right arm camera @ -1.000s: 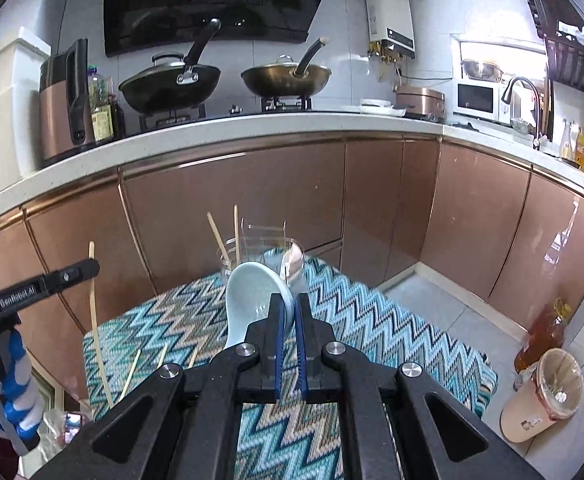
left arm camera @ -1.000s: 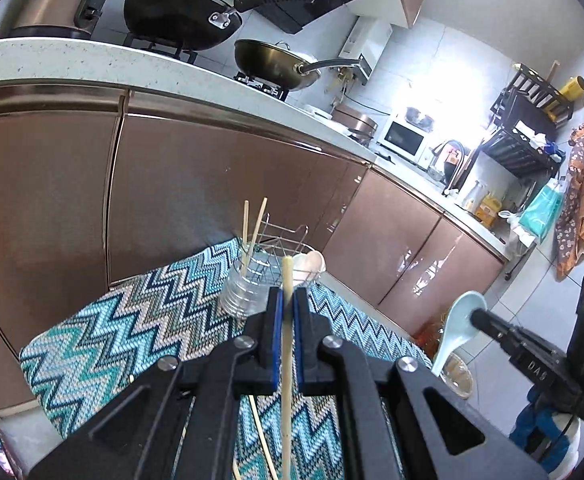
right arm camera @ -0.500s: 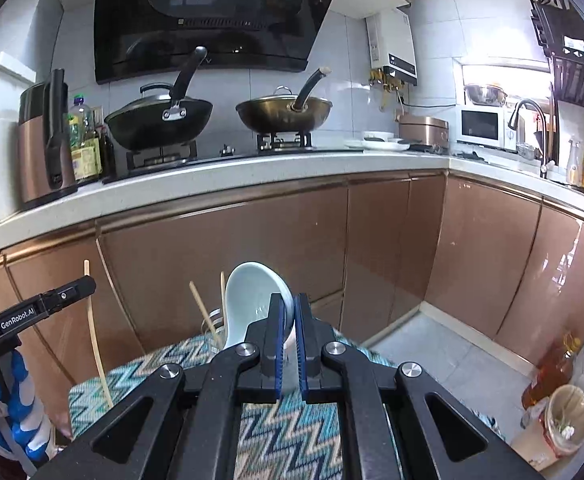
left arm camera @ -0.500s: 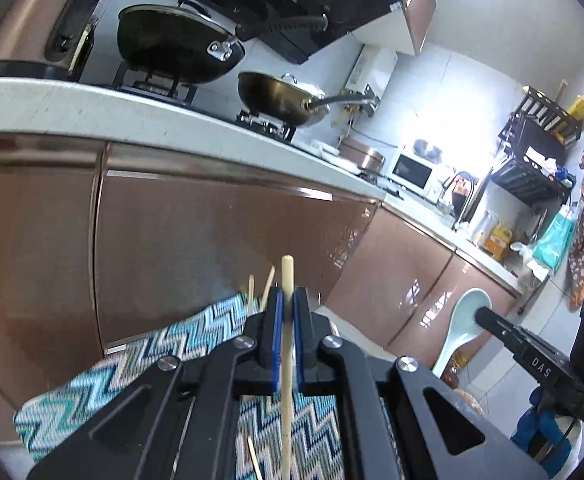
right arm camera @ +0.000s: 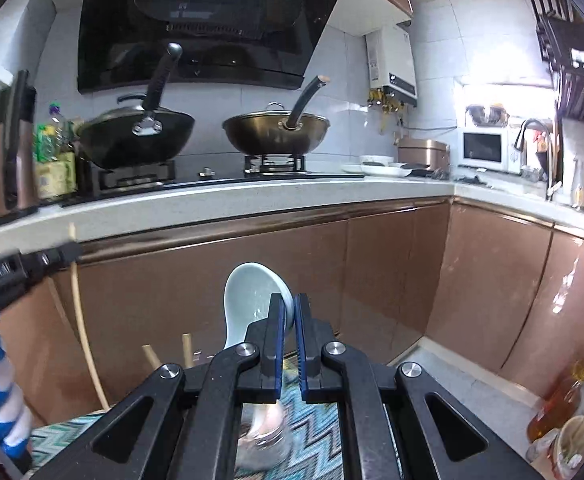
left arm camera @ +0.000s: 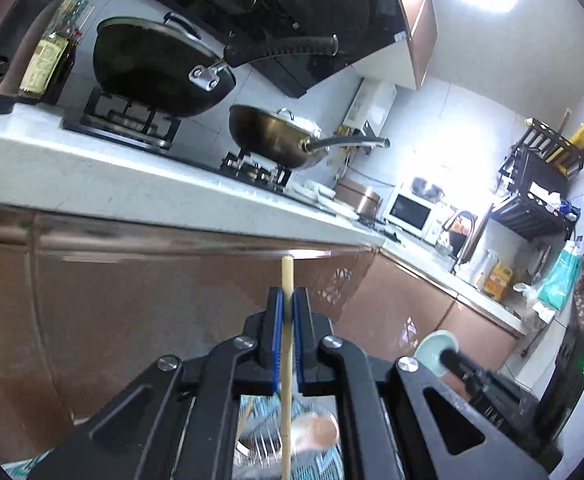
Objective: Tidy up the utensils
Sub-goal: 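Lower the chopstick into the wire holder with the left tool while the right tool drops the blue spoon in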
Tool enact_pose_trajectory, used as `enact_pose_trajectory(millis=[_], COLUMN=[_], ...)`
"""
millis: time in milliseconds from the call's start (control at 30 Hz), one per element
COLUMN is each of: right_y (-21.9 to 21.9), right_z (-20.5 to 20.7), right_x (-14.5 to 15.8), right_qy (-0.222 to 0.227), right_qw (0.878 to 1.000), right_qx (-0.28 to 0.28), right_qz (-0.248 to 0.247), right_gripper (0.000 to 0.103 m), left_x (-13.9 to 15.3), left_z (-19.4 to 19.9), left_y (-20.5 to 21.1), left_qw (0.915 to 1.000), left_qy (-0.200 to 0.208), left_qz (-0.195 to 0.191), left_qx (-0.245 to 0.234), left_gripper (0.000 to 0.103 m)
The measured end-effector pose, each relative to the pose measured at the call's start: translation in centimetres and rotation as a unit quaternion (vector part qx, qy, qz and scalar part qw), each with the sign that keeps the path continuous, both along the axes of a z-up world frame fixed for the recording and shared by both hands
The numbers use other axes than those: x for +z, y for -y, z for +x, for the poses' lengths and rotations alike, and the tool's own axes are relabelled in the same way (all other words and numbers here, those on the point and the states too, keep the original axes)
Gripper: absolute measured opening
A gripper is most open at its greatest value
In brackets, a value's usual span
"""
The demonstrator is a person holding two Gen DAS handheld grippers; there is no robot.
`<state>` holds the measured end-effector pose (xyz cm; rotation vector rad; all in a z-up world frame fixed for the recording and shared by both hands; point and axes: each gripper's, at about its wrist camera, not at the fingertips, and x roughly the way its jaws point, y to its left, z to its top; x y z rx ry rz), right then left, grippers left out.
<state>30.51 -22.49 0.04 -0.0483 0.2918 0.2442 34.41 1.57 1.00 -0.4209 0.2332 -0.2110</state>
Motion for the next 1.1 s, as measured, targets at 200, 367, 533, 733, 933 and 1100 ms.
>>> enact_pose_trajectory(millis=[200,367,533,733,933,1100], right_y=[-1.3,-2.6,-3.9,-4.5,-5.0,-5.1], right_z=[2.2,3.2,3.3,3.6,3.4,2.4], right_x=[-2.8,-5.5,-7.9,-10.2,-12.2,-12.7], right_qy=[0.025,0.04,0.054,0.056,0.039,0.037], right_qw=[0.998,0.996,0.995,0.995,0.997,0.997], right_qx=[-0.035,-0.049,-0.056,-0.057,-0.04,-0.031], right_qz=[-0.041,-0.06,-0.069,-0.065,-0.062,-0.057], right_gripper=[0.006,0.006,0.006,0.006,0.007,0.012], left_x=[-1.4,-4.1,-6.7,-8.3,-10.0,-10.6], left_z=[3.0,4.7,5.5,5.6,4.8,3.9], left_y=[3.0,4.9,6.0,6.4,6.3,6.1], left_qw=[0.9984,0.9963,0.9936,0.9916,0.9893,0.9887], left_qy=[0.026,0.022,0.017,0.022,0.023,0.02], left_qz=[0.035,0.061,0.081,0.085,0.094,0.096], left_qx=[0.035,0.056,0.077,0.095,0.109,0.114], left_gripper=[0.004,0.005,0.005,0.005,0.005,0.007])
